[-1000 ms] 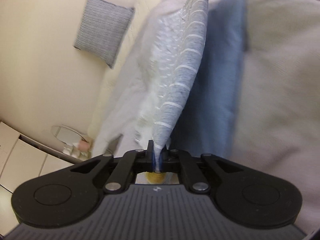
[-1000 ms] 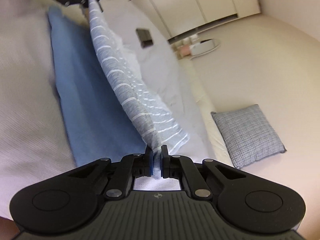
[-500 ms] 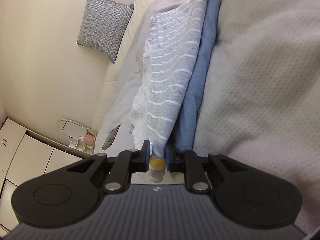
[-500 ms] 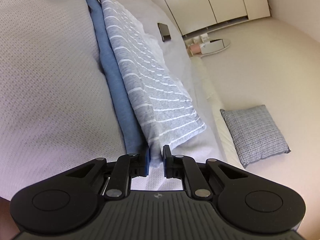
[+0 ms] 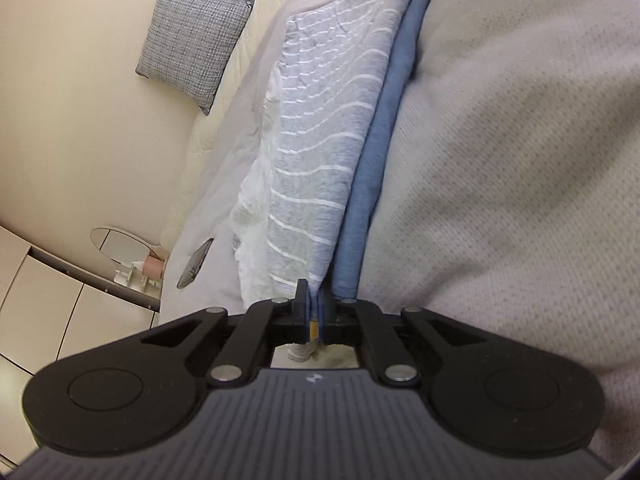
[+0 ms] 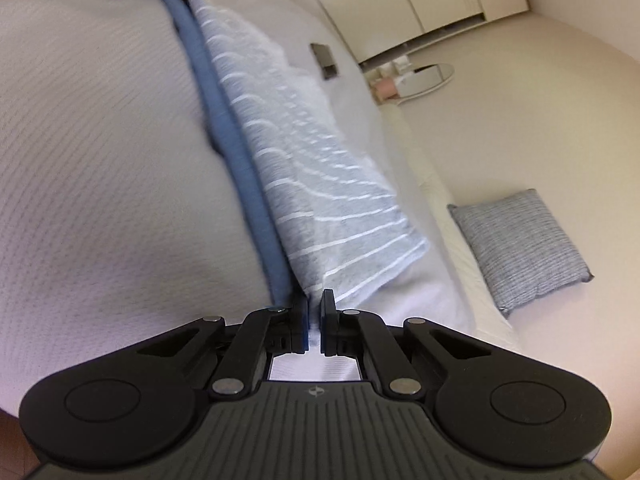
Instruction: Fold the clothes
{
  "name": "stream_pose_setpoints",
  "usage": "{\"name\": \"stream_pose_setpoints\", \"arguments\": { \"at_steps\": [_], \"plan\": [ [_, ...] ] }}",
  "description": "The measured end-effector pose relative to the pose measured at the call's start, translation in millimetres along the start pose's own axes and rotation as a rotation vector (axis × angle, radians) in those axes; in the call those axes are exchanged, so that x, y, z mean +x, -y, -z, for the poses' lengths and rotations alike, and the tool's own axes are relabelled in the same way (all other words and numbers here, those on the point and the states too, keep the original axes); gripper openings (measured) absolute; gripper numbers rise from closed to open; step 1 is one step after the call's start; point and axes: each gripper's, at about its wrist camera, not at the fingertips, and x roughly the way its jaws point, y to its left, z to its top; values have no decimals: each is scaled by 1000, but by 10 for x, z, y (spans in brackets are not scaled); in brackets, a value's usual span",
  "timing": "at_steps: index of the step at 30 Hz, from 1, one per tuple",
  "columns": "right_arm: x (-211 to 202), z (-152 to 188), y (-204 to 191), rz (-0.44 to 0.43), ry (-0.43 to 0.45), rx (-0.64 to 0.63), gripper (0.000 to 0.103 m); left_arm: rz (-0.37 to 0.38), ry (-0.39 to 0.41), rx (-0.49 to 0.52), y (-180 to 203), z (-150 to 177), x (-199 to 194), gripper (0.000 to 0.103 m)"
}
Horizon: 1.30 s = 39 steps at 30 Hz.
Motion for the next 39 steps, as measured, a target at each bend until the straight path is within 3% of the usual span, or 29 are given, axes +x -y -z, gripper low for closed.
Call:
{"name": "stream_pose_setpoints", "arguments": {
  "at_steps": [3,8,10,13,16,23,25,27,28,29,31,35,39],
  "plan": [
    [6,0,-7,5,-5,10,2,17,-7,-26,2,25,26,2],
    [9,7,-26,16,-8,23,4,51,-24,-153,-93,58,-44,5],
    [-19,24,-64,25,-14,19,12,67,-30,-213,-143,80,-88,6],
    [-137,60,-62,30,-24,55,17,87,-48,-313,-237,115,-188,11],
    [-285,103,39,21,-45,183,31,97,-77,-457,-344,176,-339,18],
    [-672,161,406,-93,-90,769,52,96,-135,-877,-609,258,-777,39],
    [-814,186,463,-131,-94,932,61,100,-142,-986,-657,258,-932,51],
    [-961,192,510,-164,-88,1060,63,99,-138,-1070,-677,231,-1093,73],
    [-1034,193,529,-181,-84,1110,70,93,-137,-1103,-679,212,-1170,78],
    [-1098,183,561,-193,-83,1152,76,90,-136,-1128,-683,192,-1236,85],
    [-1175,133,635,-204,-88,1193,98,93,-140,-1172,-693,169,-1374,98],
    [-1295,16,762,-237,-112,1225,99,97,-133,-1257,-733,148,-1617,102],
    [-1486,-81,811,-239,-135,1214,101,99,-133,-1267,-769,113,-1804,102]
  ]
}}
